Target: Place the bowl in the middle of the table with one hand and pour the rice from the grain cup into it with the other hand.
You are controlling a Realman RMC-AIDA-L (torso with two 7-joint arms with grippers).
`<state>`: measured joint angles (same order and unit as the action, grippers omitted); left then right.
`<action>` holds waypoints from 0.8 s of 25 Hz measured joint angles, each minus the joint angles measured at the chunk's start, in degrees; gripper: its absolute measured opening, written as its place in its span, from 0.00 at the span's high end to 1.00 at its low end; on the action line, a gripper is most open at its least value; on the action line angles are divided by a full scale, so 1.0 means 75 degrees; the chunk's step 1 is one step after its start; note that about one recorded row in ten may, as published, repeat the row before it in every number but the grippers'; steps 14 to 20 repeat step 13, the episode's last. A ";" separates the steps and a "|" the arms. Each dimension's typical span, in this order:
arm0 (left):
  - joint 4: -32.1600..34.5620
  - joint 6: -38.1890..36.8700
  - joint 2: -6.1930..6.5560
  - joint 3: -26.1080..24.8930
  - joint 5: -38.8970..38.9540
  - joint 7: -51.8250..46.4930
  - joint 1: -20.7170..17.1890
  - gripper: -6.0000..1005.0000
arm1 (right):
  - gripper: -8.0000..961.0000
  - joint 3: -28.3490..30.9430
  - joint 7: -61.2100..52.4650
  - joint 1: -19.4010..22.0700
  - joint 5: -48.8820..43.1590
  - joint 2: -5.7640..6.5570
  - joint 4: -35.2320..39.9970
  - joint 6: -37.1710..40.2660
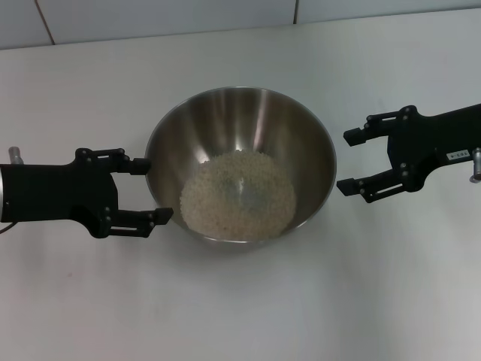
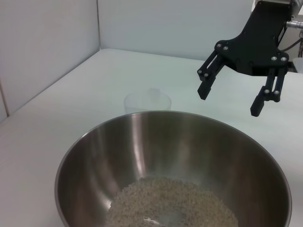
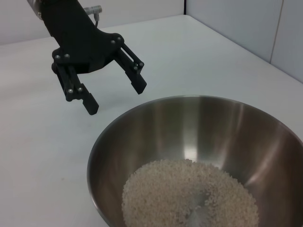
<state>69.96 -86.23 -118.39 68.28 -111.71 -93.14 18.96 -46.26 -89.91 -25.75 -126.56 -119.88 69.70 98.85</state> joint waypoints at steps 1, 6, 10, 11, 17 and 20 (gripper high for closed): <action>0.0005 0.0000 0.0000 0.0000 0.0000 -0.0001 -0.0003 0.17 | 0.13 -0.0002 0.0001 0.0000 0.0001 0.0000 0.0000 -0.0002; 0.0018 -0.0025 0.0001 0.0000 0.0000 -0.0051 -0.0003 0.17 | 0.13 -0.0019 0.0001 0.0000 0.0001 0.0000 0.0008 -0.0007; 0.0031 -0.0032 0.0000 0.0000 0.0000 -0.0060 0.0001 0.17 | 0.13 -0.0022 0.0008 0.0015 0.0001 0.0001 0.0012 -0.0011; 0.0032 -0.0032 0.0000 0.0000 0.0000 -0.0061 0.0001 0.17 | 0.13 -0.0024 0.0009 0.0023 0.0001 0.0001 0.0012 -0.0011; 0.0033 -0.0033 0.0000 0.0000 0.0000 -0.0061 0.0003 0.17 | 0.13 -0.0025 0.0014 0.0041 0.0002 0.0001 0.0014 -0.0011; 0.0033 -0.0033 0.0000 0.0000 0.0000 -0.0061 0.0003 0.17 | 0.13 -0.0025 0.0014 0.0041 0.0002 0.0001 0.0014 -0.0011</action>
